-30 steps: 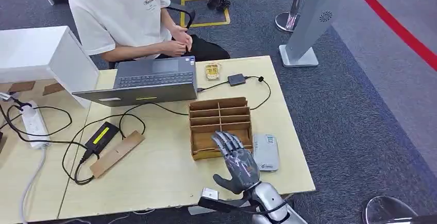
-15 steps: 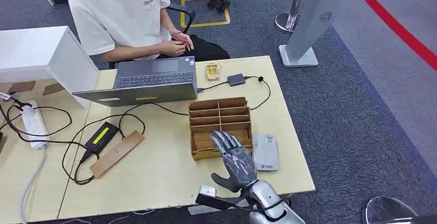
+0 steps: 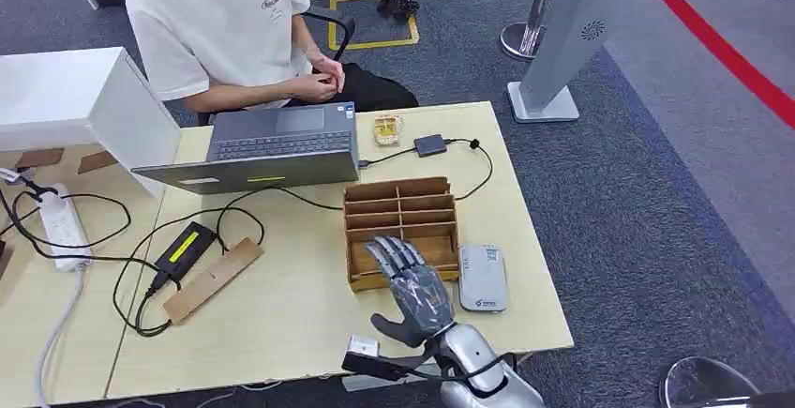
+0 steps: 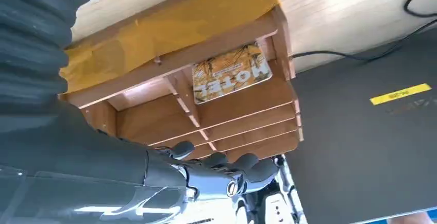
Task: Pass the card to the sensor for recognition and then transmit it.
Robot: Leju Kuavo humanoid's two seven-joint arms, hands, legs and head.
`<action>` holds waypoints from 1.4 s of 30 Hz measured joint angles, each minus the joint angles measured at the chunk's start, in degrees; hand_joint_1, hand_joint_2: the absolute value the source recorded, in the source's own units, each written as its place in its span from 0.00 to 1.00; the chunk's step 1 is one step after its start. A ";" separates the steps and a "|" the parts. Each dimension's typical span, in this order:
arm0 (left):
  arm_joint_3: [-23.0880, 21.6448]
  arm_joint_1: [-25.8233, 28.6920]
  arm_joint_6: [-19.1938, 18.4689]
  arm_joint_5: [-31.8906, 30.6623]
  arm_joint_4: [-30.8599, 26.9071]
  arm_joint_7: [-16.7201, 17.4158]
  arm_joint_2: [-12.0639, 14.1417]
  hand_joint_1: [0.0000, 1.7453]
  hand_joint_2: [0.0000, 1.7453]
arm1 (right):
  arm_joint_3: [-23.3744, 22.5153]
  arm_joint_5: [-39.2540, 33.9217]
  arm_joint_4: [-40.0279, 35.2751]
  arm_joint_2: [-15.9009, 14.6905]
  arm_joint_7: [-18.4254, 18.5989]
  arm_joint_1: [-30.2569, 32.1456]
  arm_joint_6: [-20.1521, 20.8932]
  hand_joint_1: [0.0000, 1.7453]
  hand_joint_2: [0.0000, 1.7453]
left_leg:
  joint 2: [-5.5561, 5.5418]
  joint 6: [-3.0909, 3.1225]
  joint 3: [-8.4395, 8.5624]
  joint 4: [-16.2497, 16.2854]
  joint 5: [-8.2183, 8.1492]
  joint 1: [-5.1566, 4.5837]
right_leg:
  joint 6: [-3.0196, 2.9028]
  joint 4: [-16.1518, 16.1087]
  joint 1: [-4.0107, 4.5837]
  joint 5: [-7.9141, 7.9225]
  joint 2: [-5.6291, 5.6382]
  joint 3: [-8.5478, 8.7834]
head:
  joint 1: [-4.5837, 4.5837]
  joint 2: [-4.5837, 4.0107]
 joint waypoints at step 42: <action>-1.84 -0.21 0.50 -0.55 0.00 1.01 0.07 0.00 1.00 | 1.09 0.24 9.05 1.11 2.82 -5.34 -1.35 0.00 1.00 | 0.00 0.00 0.01 0.01 0.00 0.00 | 0.00 0.00 0.00 0.00 0.01 0.00 | -0.02 0.02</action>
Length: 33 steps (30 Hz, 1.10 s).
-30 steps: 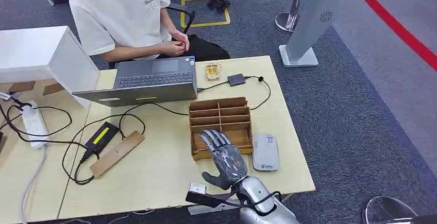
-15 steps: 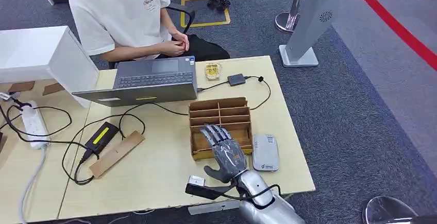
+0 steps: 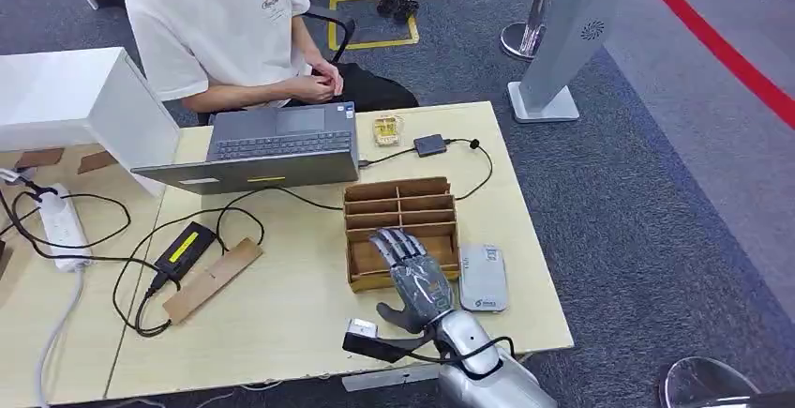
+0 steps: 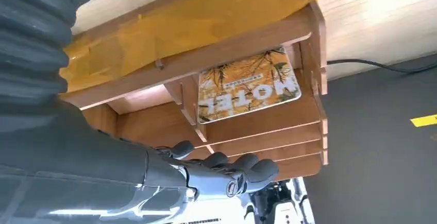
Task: Pass the card to the sensor for recognition and then transmit it.
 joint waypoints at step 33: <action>-1.44 -1.34 3.45 -0.96 0.00 -3.50 0.74 0.00 1.00 | -1.79 0.92 1.14 0.52 -1.01 0.06 -0.96 1.00 1.00 | 0.00 -0.02 0.01 0.00 0.02 0.00 | 0.00 0.00 0.00 0.00 -0.01 0.02 | 0.02 -0.02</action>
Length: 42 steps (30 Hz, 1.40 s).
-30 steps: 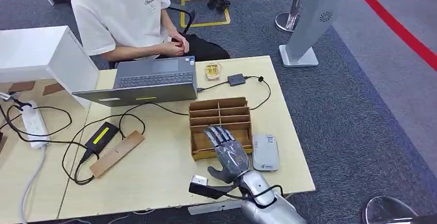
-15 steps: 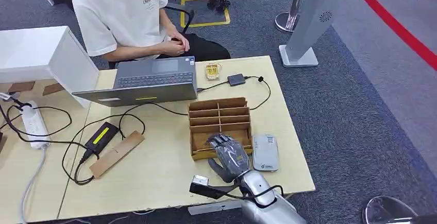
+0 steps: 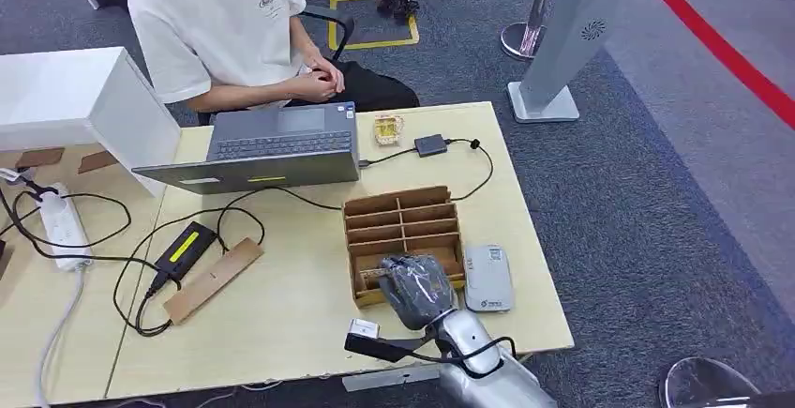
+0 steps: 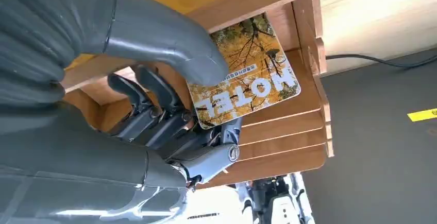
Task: Pass the card to the sensor for recognition and then transmit it.
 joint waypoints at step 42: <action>0.00 0.12 -1.40 1.77 0.00 -0.76 0.09 0.00 1.00 | -6.30 -9.20 -15.21 -2.36 -0.17 -7.63 7.08 1.00 1.00 | 0.01 0.01 0.01 0.02 0.02 0.00 | -0.02 0.01 0.00 0.02 0.03 0.00 | 0.00 0.00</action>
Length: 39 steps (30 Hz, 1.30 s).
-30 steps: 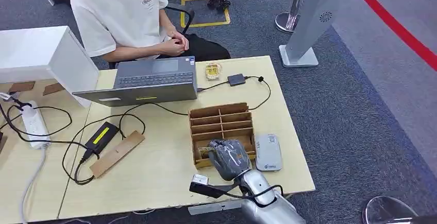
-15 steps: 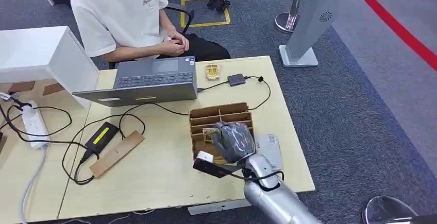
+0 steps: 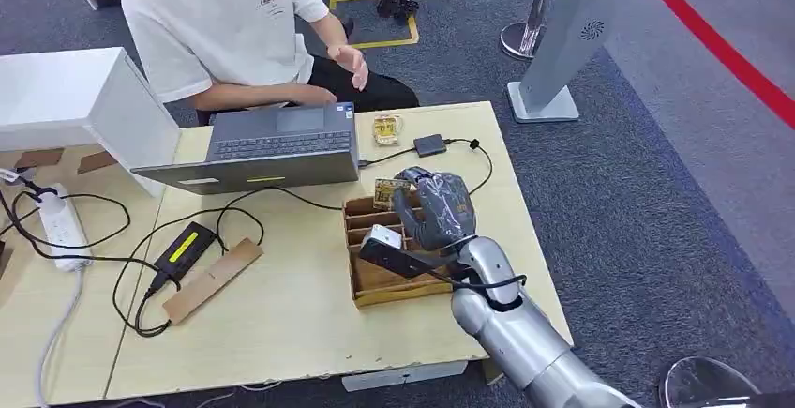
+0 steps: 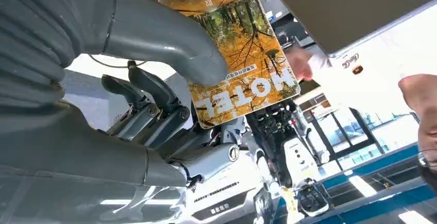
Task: Pass the card to the sensor for recognition and then transmit it.
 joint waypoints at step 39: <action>-2.99 -0.69 -1.40 -1.55 0.00 1.38 -0.22 0.00 1.00 | 2.36 9.57 20.74 4.07 10.56 -26.47 5.95 0.00 1.00 | -0.02 -0.12 -0.05 0.01 0.13 0.01 | -0.12 0.06 0.01 0.09 -0.02 -0.04 | 0.00 0.02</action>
